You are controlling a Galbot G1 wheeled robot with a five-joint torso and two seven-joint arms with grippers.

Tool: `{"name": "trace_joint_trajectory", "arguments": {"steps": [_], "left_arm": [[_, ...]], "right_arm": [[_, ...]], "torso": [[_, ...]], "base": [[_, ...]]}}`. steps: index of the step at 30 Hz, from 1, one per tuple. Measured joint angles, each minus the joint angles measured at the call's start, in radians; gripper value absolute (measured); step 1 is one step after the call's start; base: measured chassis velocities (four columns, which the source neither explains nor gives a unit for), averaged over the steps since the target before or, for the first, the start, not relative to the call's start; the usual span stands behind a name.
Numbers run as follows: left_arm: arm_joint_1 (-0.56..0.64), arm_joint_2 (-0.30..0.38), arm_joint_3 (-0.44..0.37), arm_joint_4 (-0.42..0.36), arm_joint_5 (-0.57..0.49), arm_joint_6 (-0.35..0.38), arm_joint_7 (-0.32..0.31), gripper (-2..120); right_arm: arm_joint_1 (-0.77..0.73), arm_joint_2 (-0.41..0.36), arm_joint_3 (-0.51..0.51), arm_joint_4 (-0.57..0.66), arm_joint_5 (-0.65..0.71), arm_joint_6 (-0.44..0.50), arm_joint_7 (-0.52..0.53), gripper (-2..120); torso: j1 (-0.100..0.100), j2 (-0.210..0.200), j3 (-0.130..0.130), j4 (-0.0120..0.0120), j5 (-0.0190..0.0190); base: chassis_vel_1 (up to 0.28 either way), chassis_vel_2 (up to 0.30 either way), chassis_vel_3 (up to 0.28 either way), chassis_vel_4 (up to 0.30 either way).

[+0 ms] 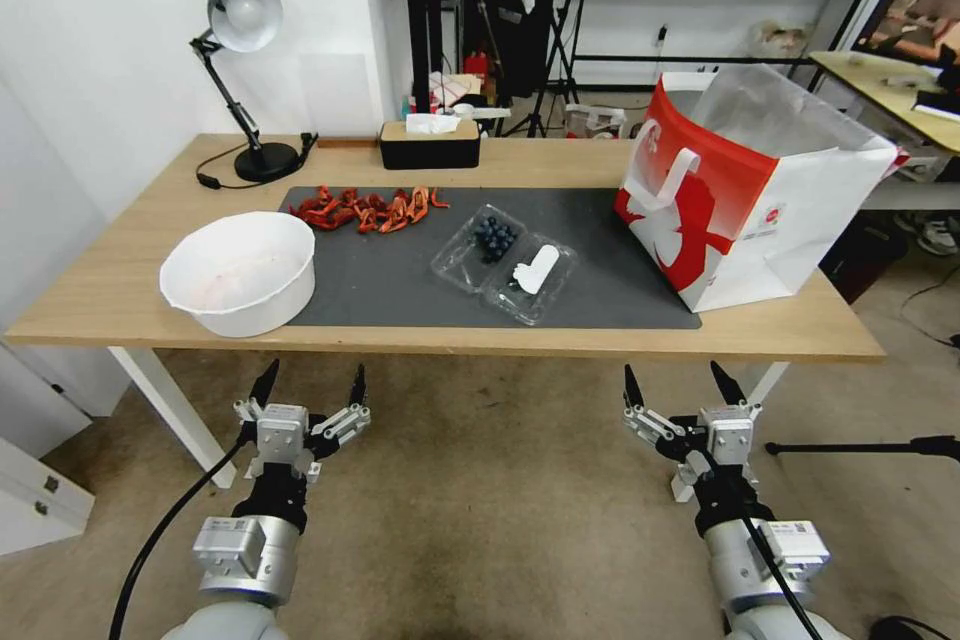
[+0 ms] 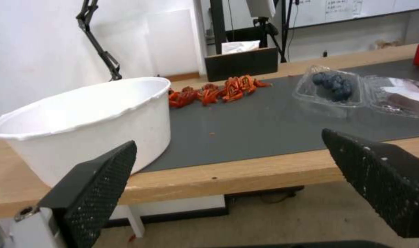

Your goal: Close the takeout container lid, then place the container into the takeout bag.

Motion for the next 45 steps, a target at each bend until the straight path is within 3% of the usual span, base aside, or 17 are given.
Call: {"name": "trace_joint_trajectory", "arguments": {"steps": [24,27,28,30,31,34,45], "left_arm": [[-0.001,0.003,0.006,0.0,-0.005,0.0,-0.01,100],[-0.009,0.038,0.085,-0.003,-0.065,-0.018,-0.107,100],[-0.009,0.038,0.085,-0.003,-0.065,-0.018,-0.107,100],[-0.017,0.071,0.158,-0.008,-0.12,-0.034,-0.198,100],[-0.017,0.071,0.158,-0.008,-0.12,-0.034,-0.198,100],[-0.026,0.107,0.236,-0.01,-0.187,-0.053,-0.3,100],[-0.031,0.113,0.242,0.003,-0.2,-0.059,-0.308,100]], "right_arm": [[-0.002,0.005,-0.01,-0.002,-0.009,0.005,-0.007,100],[-0.037,0.068,-0.123,-0.04,-0.113,0.084,-0.099,100],[-0.037,0.068,-0.123,-0.04,-0.113,0.084,-0.099,100],[-0.058,0.104,-0.187,-0.062,-0.171,0.129,-0.152,100],[-0.058,0.104,-0.187,-0.062,-0.171,0.129,-0.152,100],[-0.061,0.107,-0.198,-0.067,-0.182,0.138,-0.161,100],[-0.041,0.108,-0.192,-0.069,-0.183,0.132,-0.147,100]], "torso": [[0.0,0.0,0.0,0.0001,-0.0001],[0.0,0.0,0.0,-0.0001,-0.0003],[0.0,0.0,0.0,-0.0001,-0.0003],[0.0,0.0,0.0,-0.0001,-0.0005],[0.0,0.0,0.0,-0.0001,-0.0005],[0.0,0.0,0.0,-0.0001,0.0],[0.0,0.0,0.0,0.0,0.0]], "base": [[0.0,0.0,0.0,0.0],[0.0,0.0,0.0,0.0],[0.0,0.0,0.0,0.0],[0.0,0.0,0.0,0.0],[0.0,0.0,0.0,0.0],[0.0,0.0,0.0,0.0],[0.0,0.0,0.0,0.0]]}}
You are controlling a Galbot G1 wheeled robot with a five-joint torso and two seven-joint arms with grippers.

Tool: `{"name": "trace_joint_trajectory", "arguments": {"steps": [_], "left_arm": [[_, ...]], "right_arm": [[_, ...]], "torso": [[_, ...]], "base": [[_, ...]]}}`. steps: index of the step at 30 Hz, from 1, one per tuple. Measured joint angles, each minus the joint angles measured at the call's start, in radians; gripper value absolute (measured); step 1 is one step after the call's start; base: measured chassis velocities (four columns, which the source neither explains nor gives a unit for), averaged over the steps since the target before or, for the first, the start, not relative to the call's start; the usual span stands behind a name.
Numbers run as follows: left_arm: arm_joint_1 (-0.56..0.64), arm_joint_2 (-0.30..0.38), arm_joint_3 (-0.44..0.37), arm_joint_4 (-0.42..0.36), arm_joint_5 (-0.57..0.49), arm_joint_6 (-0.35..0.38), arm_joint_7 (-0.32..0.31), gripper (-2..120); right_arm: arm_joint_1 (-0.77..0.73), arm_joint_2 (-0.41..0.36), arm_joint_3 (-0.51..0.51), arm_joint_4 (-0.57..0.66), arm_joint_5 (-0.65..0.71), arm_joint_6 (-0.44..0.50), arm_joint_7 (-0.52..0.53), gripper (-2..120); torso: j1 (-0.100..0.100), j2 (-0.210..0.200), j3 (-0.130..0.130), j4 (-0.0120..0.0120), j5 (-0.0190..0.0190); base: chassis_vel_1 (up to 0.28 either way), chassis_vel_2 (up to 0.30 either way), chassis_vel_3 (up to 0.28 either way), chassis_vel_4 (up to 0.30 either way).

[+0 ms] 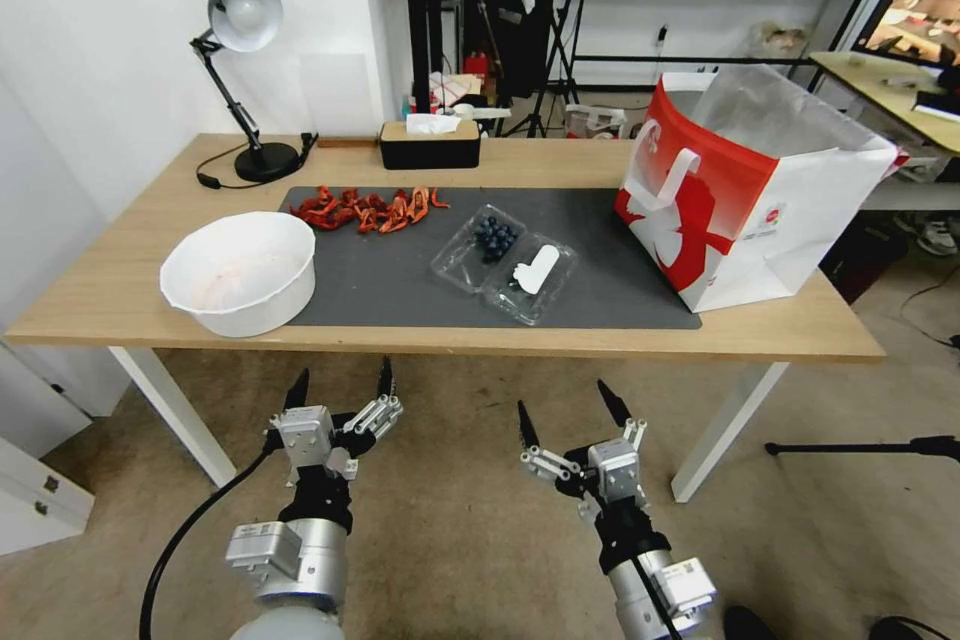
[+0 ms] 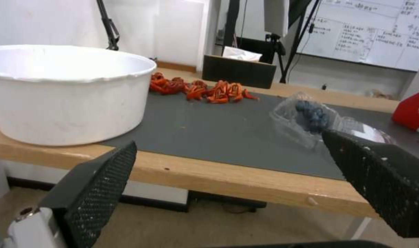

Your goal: Close the takeout container lid, then place the container into the takeout bag.

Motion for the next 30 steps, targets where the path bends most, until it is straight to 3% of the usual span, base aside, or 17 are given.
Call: {"name": "trace_joint_trajectory", "arguments": {"steps": [25,30], "left_arm": [[-0.008,0.012,-0.023,0.039,-0.002,-0.051,0.076,100],[-0.026,0.028,-0.02,0.05,-0.008,-0.051,0.076,100]], "right_arm": [[0.04,0.001,0.016,-0.006,0.011,-0.035,0.059,100],[0.092,0.001,0.006,-0.019,0.075,-0.07,0.067,100]], "torso": [[0.0,0.0,0.0,-0.0001,-0.0001],[0.0,0.0,0.0,0.0,0.0]], "base": [[0.0,0.0,0.0,0.0],[0.0,0.0,0.0,0.0]]}}
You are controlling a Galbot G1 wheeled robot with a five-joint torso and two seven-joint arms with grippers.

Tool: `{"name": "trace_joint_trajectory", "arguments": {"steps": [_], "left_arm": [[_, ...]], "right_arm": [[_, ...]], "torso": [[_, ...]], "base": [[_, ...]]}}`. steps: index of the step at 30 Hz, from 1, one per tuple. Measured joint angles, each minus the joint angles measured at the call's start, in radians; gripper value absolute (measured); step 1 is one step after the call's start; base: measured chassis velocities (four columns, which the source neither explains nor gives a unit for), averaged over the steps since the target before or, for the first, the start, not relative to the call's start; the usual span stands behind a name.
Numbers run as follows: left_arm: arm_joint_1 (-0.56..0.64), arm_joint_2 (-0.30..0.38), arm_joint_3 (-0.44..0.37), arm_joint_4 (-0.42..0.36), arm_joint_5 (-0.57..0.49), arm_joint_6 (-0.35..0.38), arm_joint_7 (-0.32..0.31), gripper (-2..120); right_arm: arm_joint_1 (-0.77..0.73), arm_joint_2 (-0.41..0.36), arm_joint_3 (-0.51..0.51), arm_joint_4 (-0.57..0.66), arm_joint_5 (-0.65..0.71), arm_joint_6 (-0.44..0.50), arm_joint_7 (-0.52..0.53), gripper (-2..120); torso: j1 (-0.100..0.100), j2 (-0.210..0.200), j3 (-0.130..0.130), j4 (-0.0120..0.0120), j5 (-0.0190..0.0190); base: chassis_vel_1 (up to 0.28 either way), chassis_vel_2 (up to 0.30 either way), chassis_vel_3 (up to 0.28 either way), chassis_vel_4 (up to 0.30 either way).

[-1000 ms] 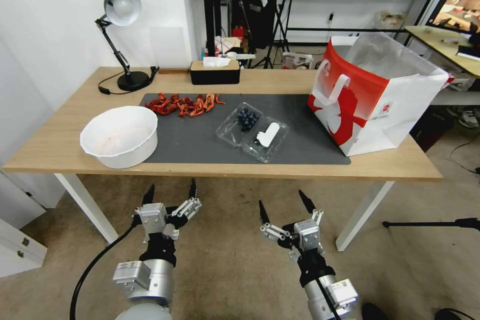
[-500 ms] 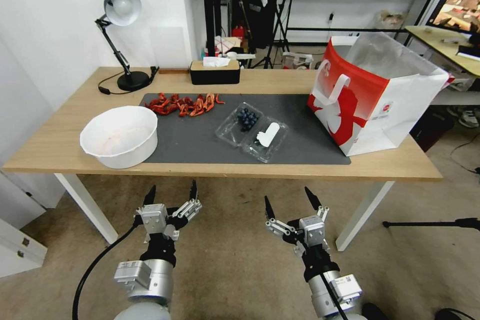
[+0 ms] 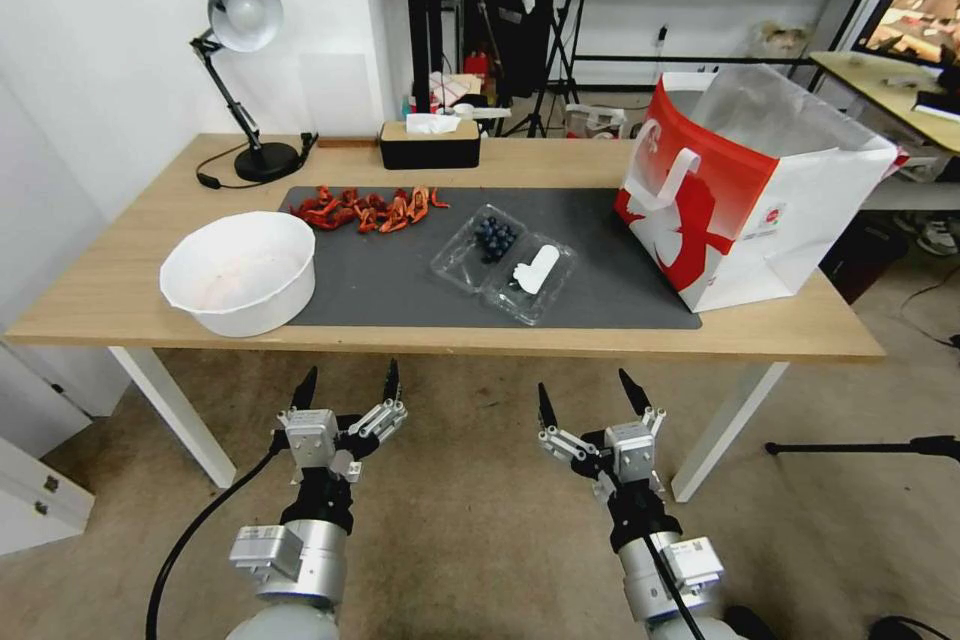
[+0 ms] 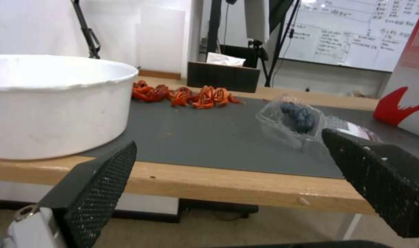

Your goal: Close the takeout container lid, then place the container into the takeout bag.

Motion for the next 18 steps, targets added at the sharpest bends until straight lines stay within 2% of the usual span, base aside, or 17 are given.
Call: {"name": "trace_joint_trajectory", "arguments": {"steps": [5,10,18], "left_arm": [[-0.022,0.022,0.005,0.015,-0.019,0.01,0.001,100],[-0.033,0.033,0.007,0.025,-0.029,0.015,0.003,100],[-0.03,0.03,-0.001,0.025,-0.028,0.015,0.005,100]], "right_arm": [[0.067,0.0,0.003,-0.013,0.054,-0.038,0.004,100],[0.191,-0.026,-0.018,-0.046,0.148,-0.115,0.006,100],[0.361,-0.089,-0.132,-0.136,0.35,-0.242,0.052,100]], "torso": [[0.0,0.0,0.0,-0.0002,-0.0001],[0.0,0.0,0.0,0.0,0.0],[0.0,0.0,0.0,0.0001,0.0]], "base": [[0.0,0.0,0.0,0.0],[0.0,0.0,0.0,0.0],[0.0,0.0,0.0,0.0]]}}
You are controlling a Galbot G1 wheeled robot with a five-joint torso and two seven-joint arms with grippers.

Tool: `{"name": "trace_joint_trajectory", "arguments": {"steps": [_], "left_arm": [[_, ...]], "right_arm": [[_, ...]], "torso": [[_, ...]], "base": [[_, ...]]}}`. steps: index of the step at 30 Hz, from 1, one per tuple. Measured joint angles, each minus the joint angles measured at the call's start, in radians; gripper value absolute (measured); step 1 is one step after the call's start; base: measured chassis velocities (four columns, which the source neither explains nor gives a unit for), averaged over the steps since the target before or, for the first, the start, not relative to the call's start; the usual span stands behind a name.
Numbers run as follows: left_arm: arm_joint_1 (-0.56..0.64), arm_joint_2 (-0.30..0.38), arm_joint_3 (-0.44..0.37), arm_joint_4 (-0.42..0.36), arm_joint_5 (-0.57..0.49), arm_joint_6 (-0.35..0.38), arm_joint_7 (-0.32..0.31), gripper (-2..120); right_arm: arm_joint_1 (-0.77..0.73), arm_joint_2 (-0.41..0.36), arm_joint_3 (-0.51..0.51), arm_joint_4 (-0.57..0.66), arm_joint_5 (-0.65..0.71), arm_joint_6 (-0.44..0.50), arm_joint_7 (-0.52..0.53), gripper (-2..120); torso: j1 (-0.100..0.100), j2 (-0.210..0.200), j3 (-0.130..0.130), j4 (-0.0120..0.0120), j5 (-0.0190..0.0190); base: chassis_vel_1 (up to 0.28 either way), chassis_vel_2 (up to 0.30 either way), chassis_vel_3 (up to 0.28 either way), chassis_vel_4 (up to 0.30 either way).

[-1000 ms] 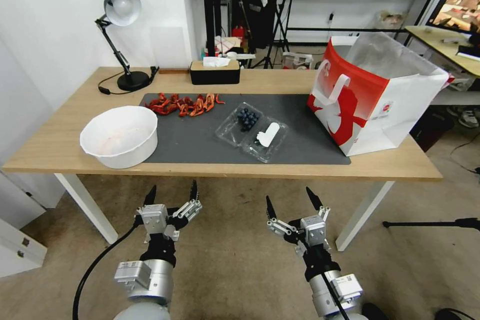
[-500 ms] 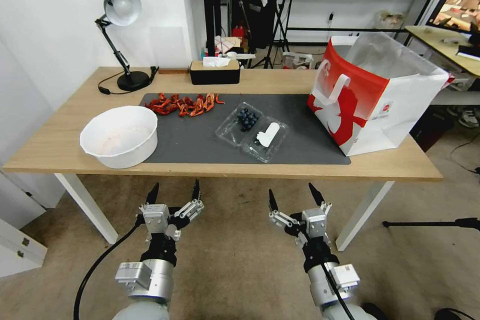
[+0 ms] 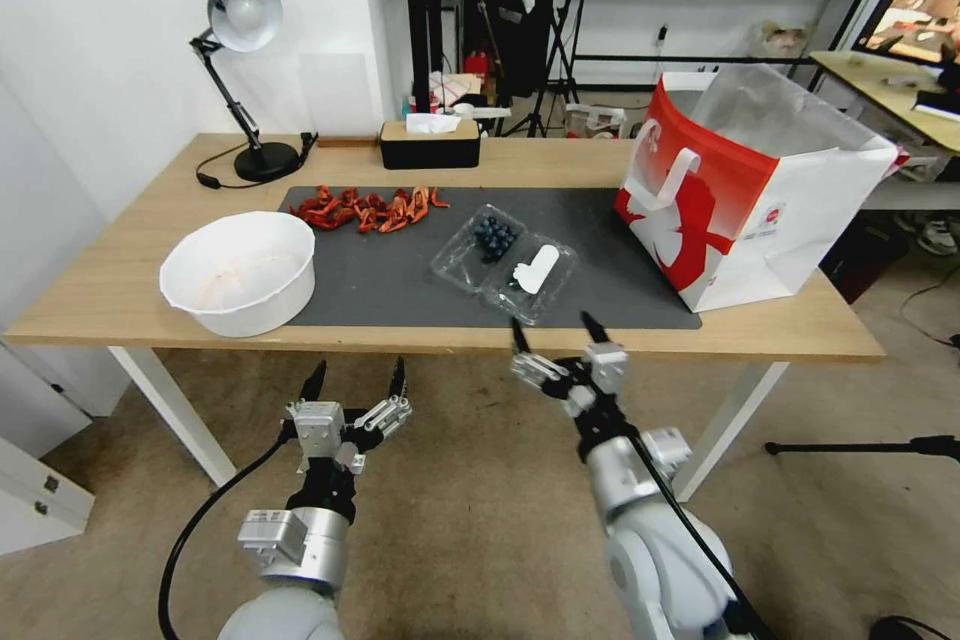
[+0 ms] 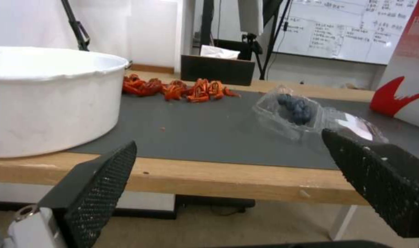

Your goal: Close the takeout container lid, then place the container into the takeout bag.

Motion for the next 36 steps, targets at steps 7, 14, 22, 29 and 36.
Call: {"name": "trace_joint_trajectory", "arguments": {"steps": [7,14,22,29,36], "left_arm": [[0.005,-0.004,-0.007,0.004,0.006,-0.005,-0.001,100],[0.006,-0.005,-0.014,0.008,0.006,-0.012,-0.005,100],[0.006,-0.005,-0.014,0.014,0.008,-0.018,-0.006,100],[0.007,-0.006,-0.014,0.016,0.009,-0.024,-0.007,100],[0.004,-0.009,-0.013,0.021,0.009,-0.024,-0.007,100]], "right_arm": [[0.173,-0.012,-0.098,-0.081,0.203,-0.162,0.135,100],[0.265,0.013,-0.136,-0.093,0.338,-0.297,0.294,100],[0.307,0.022,-0.136,-0.099,0.441,-0.369,0.434,100],[0.328,0.014,-0.117,-0.109,0.496,-0.384,0.458,100],[0.345,0.012,-0.114,-0.121,0.534,-0.402,0.471,100]], "torso": [[0.0,0.0,0.0,0.0,-0.0001],[0.0,0.0,0.0,-0.0001,-0.0001],[0.0,0.0,0.0,-0.0001,-0.0001],[0.0,0.0,0.0,-0.0001,0.0],[0.0,0.0,0.0,-0.0001,0.0]], "base": [[0.0,0.0,0.0,0.0],[0.0,0.0,0.0,0.0],[0.0,0.0,0.0,0.0],[0.0,0.0,0.0,0.0],[0.0,0.0,0.0,0.0]]}}
